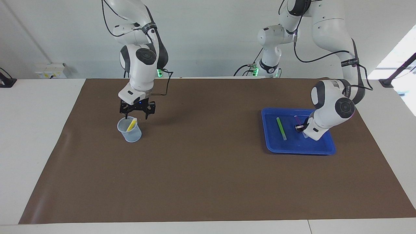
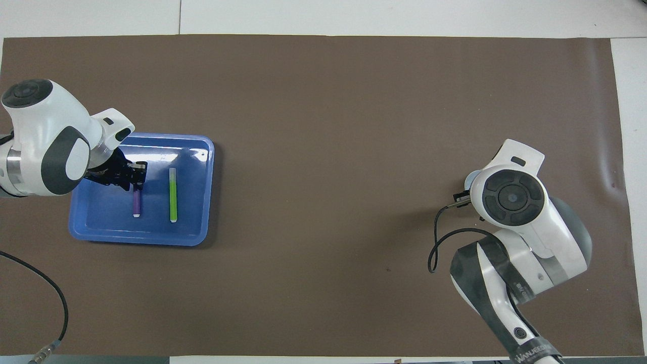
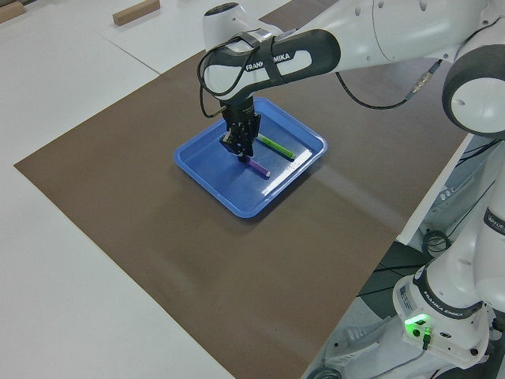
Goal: Right arm passes pens to left for tray arrangement
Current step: 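Place the purple pen in the tray while the right gripper withdraws, then grasp the yellow pen from the cup with the right gripper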
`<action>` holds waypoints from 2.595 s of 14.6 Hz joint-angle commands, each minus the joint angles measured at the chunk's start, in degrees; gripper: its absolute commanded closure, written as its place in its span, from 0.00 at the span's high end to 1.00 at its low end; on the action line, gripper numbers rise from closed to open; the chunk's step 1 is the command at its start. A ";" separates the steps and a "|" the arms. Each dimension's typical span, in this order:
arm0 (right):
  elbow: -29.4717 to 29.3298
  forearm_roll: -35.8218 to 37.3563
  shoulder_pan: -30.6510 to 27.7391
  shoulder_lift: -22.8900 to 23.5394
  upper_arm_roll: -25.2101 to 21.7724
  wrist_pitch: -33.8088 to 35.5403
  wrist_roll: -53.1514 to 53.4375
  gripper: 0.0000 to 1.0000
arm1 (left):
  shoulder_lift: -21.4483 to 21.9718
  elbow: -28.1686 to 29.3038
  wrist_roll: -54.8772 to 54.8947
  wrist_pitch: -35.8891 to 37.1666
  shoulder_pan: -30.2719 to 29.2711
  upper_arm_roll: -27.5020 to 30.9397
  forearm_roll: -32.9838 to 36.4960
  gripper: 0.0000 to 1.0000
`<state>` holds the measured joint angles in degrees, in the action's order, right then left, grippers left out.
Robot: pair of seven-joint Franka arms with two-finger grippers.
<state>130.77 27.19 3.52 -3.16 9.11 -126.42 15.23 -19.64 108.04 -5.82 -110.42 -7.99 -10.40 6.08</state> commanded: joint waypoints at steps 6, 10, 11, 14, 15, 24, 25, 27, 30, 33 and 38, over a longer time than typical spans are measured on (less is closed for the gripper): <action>1.50 2.34 -0.27 -1.59 -0.67 -2.07 -1.25 0.28 | 0.48 1.03 0.55 -1.29 -0.45 -0.06 0.77 0.70; 1.42 2.43 -0.35 -1.24 -0.67 -3.66 -1.17 0.21 | 0.48 1.03 0.55 -1.38 -0.71 -0.06 0.77 0.70; 1.24 2.43 -0.35 -1.24 -0.67 -3.74 -1.17 0.19 | 0.48 1.03 0.55 -1.38 -0.71 -0.06 0.77 0.70; 0.19 2.43 -0.35 -1.15 -0.67 -2.79 -1.25 0.00 | 0.48 1.03 0.55 -1.55 -0.71 -0.06 0.77 0.70; -0.42 2.34 -0.27 -1.50 -0.76 -2.43 -1.43 0.00 | 0.48 1.03 0.55 -1.55 -0.71 -0.06 0.69 0.70; -14.56 -11.26 -0.27 -8.36 -0.76 16.71 -7.93 0.00 | 6.44 -5.46 -0.41 10.89 -0.89 0.20 -12.02 0.77; -16.06 -13.02 -0.27 -8.36 -0.50 17.78 -7.85 0.00 | 7.85 -7.30 -0.94 14.41 -0.97 0.38 -14.84 0.80; -18.44 -19.42 -0.27 -8.09 -0.41 18.49 -7.23 0.00 | 10.58 -10.38 -6.53 21.09 -2.46 0.38 -20.64 0.86; -19.94 -31.54 -0.27 -6.95 -0.41 17.88 -2.86 0.00 | 15.85 -9.26 -19.18 22.44 -4.13 0.47 -33.38 0.87; -20.12 -45.78 0.00 -6.69 0.20 15.60 8.99 0.00 | 18.05 -7.24 -30.88 23.23 -4.75 0.47 -45.07 0.87; -20.29 -64.25 0.09 -5.90 4.68 8.75 29.39 0.00 | 25.60 4.00 -42.23 19.12 -5.20 0.47 -61.34 0.87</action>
<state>111.46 -30.87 3.87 -10.04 12.91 -115.71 38.83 0.29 104.79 -43.88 -88.17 -12.94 -9.93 -50.41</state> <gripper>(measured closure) 0.819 0.128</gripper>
